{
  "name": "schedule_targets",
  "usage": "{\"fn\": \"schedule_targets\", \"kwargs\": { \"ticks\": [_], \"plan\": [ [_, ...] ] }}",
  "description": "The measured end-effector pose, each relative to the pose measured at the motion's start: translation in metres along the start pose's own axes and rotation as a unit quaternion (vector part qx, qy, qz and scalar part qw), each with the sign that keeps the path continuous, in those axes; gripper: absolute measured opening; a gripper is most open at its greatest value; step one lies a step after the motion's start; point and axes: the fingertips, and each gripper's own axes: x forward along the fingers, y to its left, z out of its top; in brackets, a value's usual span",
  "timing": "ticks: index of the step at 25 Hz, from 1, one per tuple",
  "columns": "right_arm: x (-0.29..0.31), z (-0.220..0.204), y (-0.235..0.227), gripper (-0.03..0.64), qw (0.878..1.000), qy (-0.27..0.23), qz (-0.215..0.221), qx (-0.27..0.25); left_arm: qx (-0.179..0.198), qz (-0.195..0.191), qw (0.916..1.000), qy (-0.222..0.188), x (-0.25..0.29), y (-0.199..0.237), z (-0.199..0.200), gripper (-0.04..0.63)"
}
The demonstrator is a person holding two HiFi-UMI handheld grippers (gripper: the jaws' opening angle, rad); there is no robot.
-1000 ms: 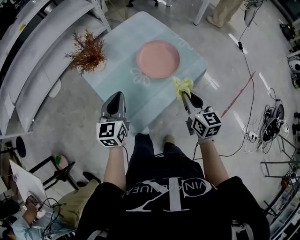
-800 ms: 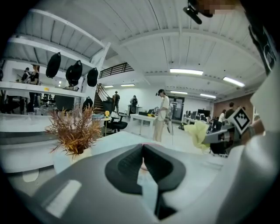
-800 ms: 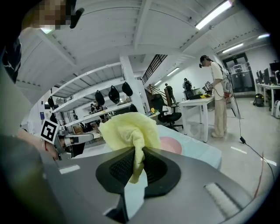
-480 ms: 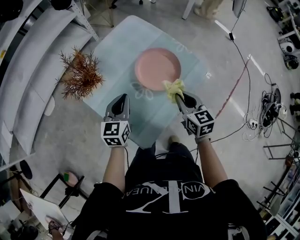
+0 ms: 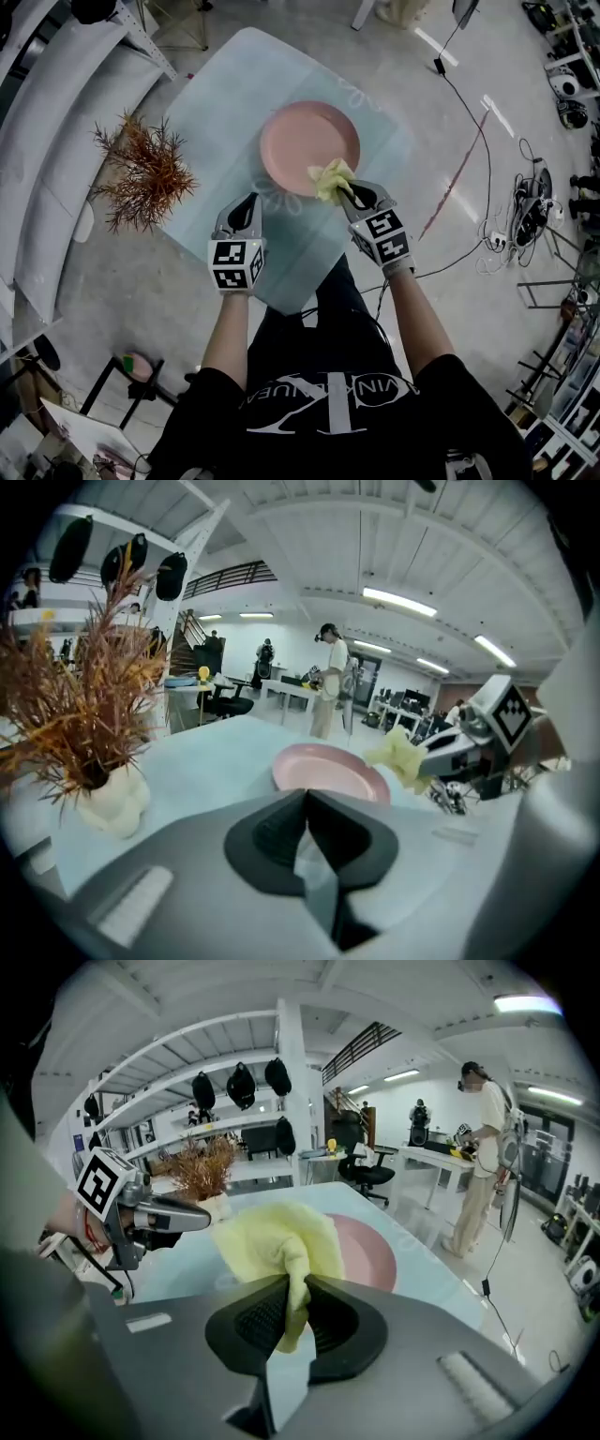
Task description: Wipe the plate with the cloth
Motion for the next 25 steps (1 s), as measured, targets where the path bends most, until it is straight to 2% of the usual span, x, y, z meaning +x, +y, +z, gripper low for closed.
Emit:
{"fn": "schedule_targets", "kwargs": {
  "ticks": [5, 8, 14, 18, 23, 25],
  "plan": [
    [0.051, 0.002, -0.007, 0.04, 0.996, 0.05, 0.044, -0.058, -0.023, 0.018, 0.9992, 0.026, 0.031, 0.011, -0.006, 0.0],
    [0.08, 0.002, -0.01, 0.04, 0.988, 0.074, 0.069, -0.12, -0.044, 0.032, 0.9975, 0.045, 0.05, 0.012, -0.015, 0.0],
    [0.136, 0.008, -0.007, 0.04, 0.952, 0.112, 0.105, -0.264, -0.064, 0.073, 0.9936, 0.056, 0.074, 0.025, -0.024, 0.0],
    [0.163, 0.016, 0.002, 0.04, 0.927, 0.11, 0.127, -0.335, -0.077, 0.07, 0.993, 0.056, 0.086, 0.026, -0.027, 0.0],
    [0.188, 0.028, 0.014, 0.04, 0.895, 0.098, 0.146, -0.409, -0.071, 0.07, 0.9925, 0.07, 0.094, 0.026, -0.031, 0.0],
    [0.196, 0.033, 0.016, 0.04, 0.886, 0.094, 0.15, -0.428, -0.066, 0.072, 0.9928, 0.071, 0.096, 0.026, -0.032, 0.0]
  ]
}}
